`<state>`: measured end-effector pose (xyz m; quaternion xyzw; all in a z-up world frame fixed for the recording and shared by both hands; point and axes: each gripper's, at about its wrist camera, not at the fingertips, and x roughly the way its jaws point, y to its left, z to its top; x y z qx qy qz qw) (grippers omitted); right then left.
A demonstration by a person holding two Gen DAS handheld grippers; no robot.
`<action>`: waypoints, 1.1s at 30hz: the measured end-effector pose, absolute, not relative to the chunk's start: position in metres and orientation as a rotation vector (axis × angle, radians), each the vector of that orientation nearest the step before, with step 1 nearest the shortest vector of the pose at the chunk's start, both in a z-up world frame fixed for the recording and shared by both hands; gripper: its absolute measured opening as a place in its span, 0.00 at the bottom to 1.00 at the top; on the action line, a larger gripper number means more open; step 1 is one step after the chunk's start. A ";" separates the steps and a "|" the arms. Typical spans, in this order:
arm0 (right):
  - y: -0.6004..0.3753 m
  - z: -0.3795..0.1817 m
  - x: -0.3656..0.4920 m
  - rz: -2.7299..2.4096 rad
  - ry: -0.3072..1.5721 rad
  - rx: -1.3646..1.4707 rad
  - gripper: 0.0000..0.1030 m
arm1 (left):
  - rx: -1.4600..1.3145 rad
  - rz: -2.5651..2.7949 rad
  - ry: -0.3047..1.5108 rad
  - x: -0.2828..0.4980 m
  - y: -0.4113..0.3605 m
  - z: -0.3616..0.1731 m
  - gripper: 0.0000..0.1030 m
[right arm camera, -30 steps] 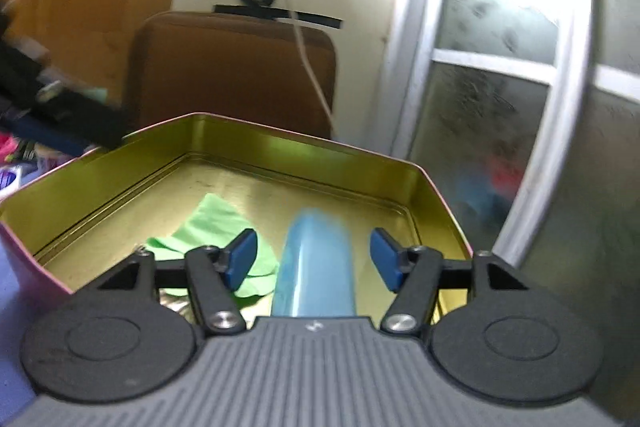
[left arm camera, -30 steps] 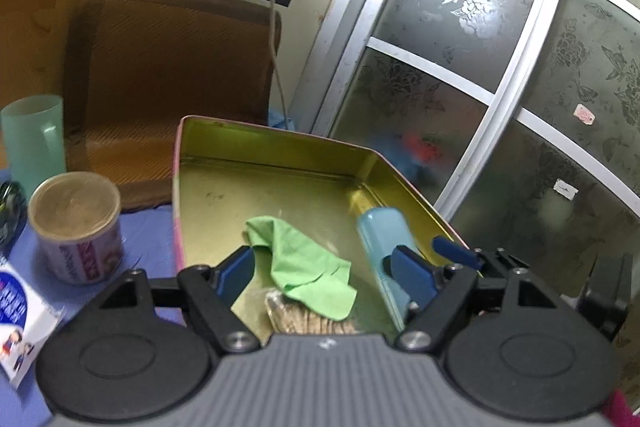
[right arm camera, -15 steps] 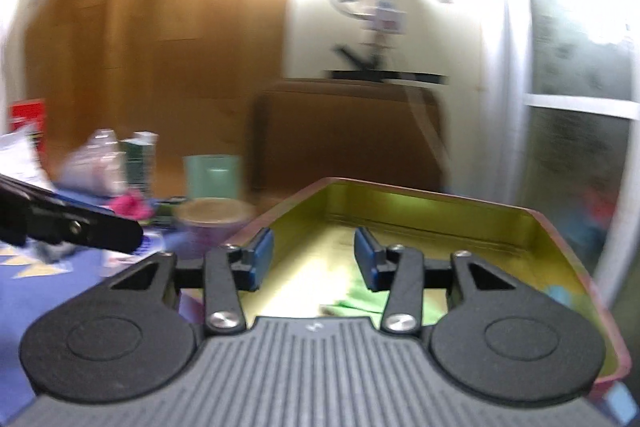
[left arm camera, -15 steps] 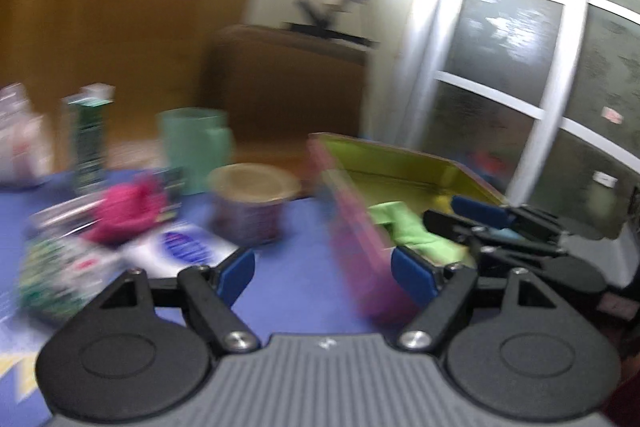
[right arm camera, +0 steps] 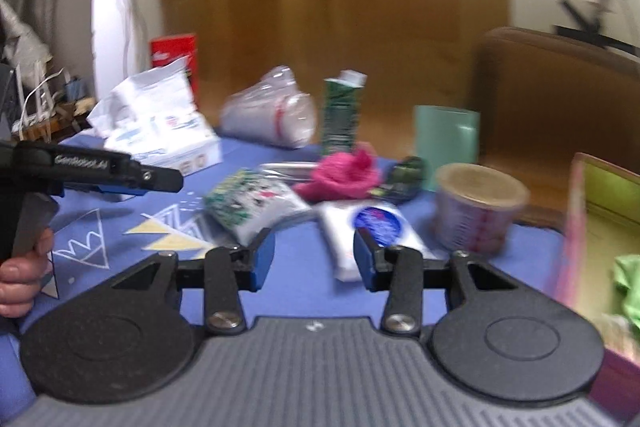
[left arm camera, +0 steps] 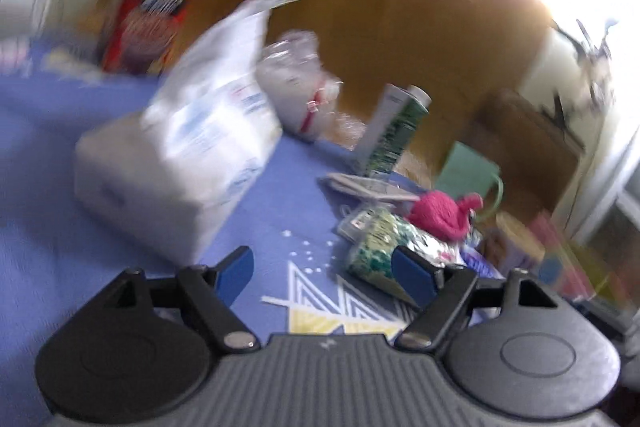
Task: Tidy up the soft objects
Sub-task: 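Move the right gripper to the green-patterned tissue packet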
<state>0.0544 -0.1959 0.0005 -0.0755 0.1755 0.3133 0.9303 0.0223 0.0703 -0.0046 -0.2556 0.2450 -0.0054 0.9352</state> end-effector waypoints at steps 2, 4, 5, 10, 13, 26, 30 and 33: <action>-0.178 0.001 0.062 0.658 0.343 -0.197 0.63 | -0.596 -0.007 0.481 0.022 0.083 -0.008 0.76; -0.161 0.001 0.070 0.680 0.338 -0.241 0.71 | -0.647 -0.013 0.480 0.022 0.091 -0.010 0.76; -0.155 0.001 0.073 0.691 0.336 -0.259 0.73 | -0.662 -0.013 0.478 0.022 0.093 -0.011 0.76; -0.120 -0.005 0.090 0.756 0.351 -0.362 0.76 | -0.658 -0.026 0.470 0.021 0.092 -0.010 0.76; -0.107 -0.012 0.098 0.759 0.370 -0.408 0.70 | -0.653 -0.030 0.469 0.022 0.091 -0.010 0.76; -0.158 -0.014 0.041 0.814 0.401 -0.352 0.54 | -0.609 -0.060 0.485 0.022 0.083 -0.010 0.80; -0.191 -0.016 0.026 0.792 0.432 -0.293 0.54 | -0.547 -0.067 0.488 0.022 0.073 -0.007 0.80; -0.209 -0.021 0.020 0.743 0.429 -0.267 0.55 | -0.498 -0.071 0.491 0.023 0.065 -0.005 0.80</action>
